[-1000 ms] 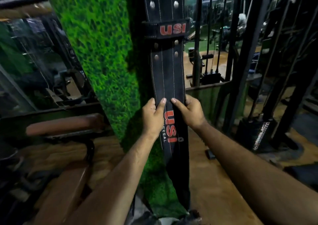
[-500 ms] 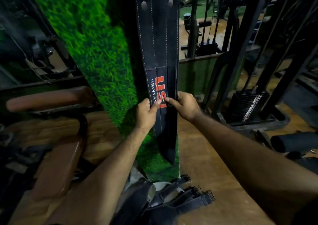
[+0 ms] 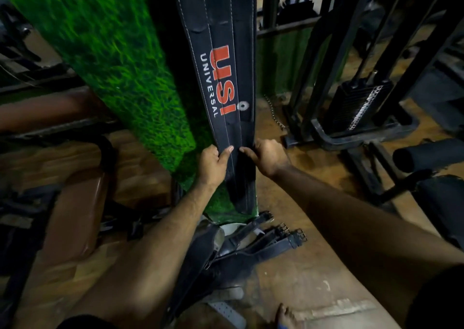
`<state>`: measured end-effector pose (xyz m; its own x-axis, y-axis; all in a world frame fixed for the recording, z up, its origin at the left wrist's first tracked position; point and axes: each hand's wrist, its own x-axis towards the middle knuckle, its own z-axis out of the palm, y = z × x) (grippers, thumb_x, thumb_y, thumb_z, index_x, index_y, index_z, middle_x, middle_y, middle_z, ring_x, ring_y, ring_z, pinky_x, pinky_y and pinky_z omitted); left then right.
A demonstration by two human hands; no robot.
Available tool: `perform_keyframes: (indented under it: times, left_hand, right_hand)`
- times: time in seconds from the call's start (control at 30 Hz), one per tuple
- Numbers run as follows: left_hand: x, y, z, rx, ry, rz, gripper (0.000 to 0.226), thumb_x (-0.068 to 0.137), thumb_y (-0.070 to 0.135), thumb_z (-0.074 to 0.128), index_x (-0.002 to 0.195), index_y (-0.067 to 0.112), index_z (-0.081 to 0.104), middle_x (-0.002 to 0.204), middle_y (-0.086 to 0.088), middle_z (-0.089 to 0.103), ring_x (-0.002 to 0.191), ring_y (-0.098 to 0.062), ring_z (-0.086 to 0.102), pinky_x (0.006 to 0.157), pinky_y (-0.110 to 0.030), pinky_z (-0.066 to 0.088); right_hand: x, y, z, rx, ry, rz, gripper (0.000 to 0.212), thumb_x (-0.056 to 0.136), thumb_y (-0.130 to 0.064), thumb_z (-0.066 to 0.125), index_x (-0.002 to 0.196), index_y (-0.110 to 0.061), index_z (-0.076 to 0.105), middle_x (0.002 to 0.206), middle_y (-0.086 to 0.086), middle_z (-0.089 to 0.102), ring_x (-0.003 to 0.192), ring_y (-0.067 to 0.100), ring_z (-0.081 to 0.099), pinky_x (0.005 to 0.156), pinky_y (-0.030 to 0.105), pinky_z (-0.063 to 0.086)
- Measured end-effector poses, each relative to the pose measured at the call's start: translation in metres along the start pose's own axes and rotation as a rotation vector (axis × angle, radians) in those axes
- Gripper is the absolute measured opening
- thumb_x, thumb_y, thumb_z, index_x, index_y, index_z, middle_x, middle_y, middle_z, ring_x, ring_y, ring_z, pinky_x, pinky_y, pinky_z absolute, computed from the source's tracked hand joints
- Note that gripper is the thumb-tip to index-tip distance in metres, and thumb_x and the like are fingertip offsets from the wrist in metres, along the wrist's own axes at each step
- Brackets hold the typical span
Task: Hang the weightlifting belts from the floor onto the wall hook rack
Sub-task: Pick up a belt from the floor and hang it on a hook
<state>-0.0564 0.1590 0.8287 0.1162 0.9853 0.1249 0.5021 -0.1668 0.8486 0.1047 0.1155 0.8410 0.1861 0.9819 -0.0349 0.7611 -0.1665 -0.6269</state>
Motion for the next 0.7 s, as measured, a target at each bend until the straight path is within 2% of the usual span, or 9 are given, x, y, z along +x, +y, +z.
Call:
perform_keyframes:
  times: [0.07,0.1,0.2,0.27,0.37,0.47,0.57,0.7]
  left_hand:
    - [-0.001,-0.016,0.005,0.043,-0.025,-0.025,0.053,0.091,0.022,0.072,0.054,0.021,0.034,0.05,0.003,0.039,0.046,-0.012,0.037,0.043,-0.019,0.027]
    - [-0.001,-0.026,0.007,0.054,-0.04,-0.036,0.053,0.091,0.025,0.072,0.054,0.019,0.034,0.051,-0.001,0.041,0.048,-0.018,0.039,0.046,-0.028,0.029]
    - [-0.003,-0.051,0.015,0.064,-0.066,-0.073,0.051,0.091,0.032,0.071,0.056,0.013,0.039,0.054,-0.014,0.046,0.051,-0.022,0.044,0.047,-0.04,0.032]
    - [-0.007,-0.063,0.021,0.088,-0.078,-0.091,0.055,0.091,0.032,0.071,0.054,0.015,0.034,0.051,-0.01,0.04,0.049,-0.021,0.039,0.047,-0.038,0.027]
    - [-0.019,-0.091,0.035,0.117,-0.11,-0.135,0.059,0.092,0.03,0.071,0.053,0.018,0.028,0.048,0.0,0.03,0.048,-0.02,0.031,0.05,-0.033,0.021]
    - [-0.032,-0.112,0.051,0.098,-0.157,-0.191,0.054,0.093,0.034,0.069,0.056,0.011,0.036,0.051,-0.005,0.033,0.047,-0.021,0.033,0.051,-0.034,0.024]
    - [-0.046,-0.116,0.053,0.134,-0.173,-0.225,0.05,0.093,0.039,0.068,0.062,0.008,0.043,0.056,-0.008,0.041,0.051,-0.024,0.04,0.052,-0.034,0.027]
    - [-0.079,-0.129,0.045,0.189,-0.146,-0.296,0.036,0.094,0.037,0.066,0.081,0.005,0.056,0.081,-0.021,0.063,0.076,-0.035,0.06,0.062,-0.039,0.041]
  right_hand:
    - [0.001,0.004,0.012,-0.023,-0.017,0.013,0.046,0.098,-0.053,0.056,0.072,-0.014,0.056,0.088,0.018,0.073,0.083,0.035,0.069,0.06,0.035,0.045]
    - [0.001,0.006,0.017,-0.035,-0.023,0.023,0.045,0.098,-0.053,0.055,0.071,-0.017,0.055,0.088,0.018,0.073,0.083,0.035,0.07,0.06,0.034,0.045]
    - [0.001,0.016,0.035,-0.034,-0.057,0.055,0.043,0.097,-0.055,0.055,0.078,-0.016,0.062,0.09,0.016,0.074,0.083,0.033,0.071,0.064,0.037,0.053]
    - [0.0,0.023,0.048,-0.023,-0.073,0.077,0.043,0.097,-0.054,0.055,0.078,-0.016,0.061,0.088,0.015,0.074,0.082,0.032,0.071,0.062,0.038,0.053]
    - [-0.006,0.037,0.073,-0.019,-0.098,0.13,0.042,0.097,-0.052,0.057,0.074,-0.017,0.056,0.087,0.016,0.073,0.081,0.032,0.07,0.058,0.033,0.042]
    - [-0.017,0.052,0.094,-0.023,-0.134,0.193,0.042,0.097,-0.05,0.058,0.077,-0.013,0.061,0.091,0.019,0.074,0.086,0.036,0.07,0.064,0.038,0.051]
    - [-0.027,0.059,0.108,0.018,-0.148,0.262,0.041,0.096,-0.05,0.06,0.097,-0.01,0.072,0.1,0.016,0.075,0.093,0.034,0.07,0.072,0.039,0.055]
    - [-0.05,0.057,0.13,0.185,-0.096,0.394,0.047,0.092,-0.053,0.064,0.122,-0.017,0.067,0.114,0.007,0.073,0.104,0.028,0.069,0.08,0.036,0.056]
